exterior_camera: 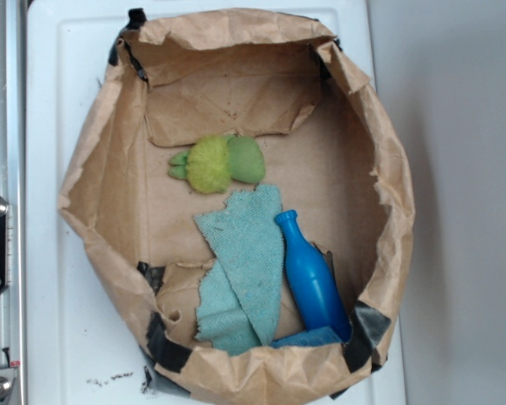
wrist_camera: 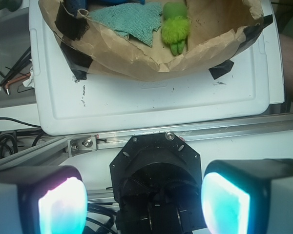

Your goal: Grab the green animal.

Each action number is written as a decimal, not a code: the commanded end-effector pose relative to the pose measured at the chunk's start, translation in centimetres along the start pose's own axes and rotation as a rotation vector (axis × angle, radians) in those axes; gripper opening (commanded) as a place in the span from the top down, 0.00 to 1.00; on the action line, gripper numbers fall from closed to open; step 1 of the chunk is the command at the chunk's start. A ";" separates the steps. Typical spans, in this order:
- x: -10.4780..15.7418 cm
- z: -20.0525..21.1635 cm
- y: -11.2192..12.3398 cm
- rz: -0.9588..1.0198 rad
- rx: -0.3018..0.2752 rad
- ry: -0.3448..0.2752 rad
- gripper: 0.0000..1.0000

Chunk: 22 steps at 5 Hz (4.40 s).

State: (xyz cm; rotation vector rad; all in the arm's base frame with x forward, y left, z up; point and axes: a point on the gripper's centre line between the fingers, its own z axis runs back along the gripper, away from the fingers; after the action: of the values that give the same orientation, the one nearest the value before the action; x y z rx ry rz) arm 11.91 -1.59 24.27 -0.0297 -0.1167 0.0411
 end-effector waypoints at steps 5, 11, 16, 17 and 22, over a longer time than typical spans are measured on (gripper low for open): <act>12.0 -3.2 2.1 0.075 0.059 -0.077 0.00; 14.9 -16.4 4.3 -0.510 0.044 -0.021 0.00; 12.7 -15.2 6.6 -0.275 0.258 0.050 0.00; 12.7 -15.2 6.6 -0.275 0.258 0.050 0.00; 13.5 -16.6 6.4 -0.271 0.290 0.010 0.00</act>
State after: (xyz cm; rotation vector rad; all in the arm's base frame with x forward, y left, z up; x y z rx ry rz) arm 26.66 5.27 8.25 0.2670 -0.0815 -0.2166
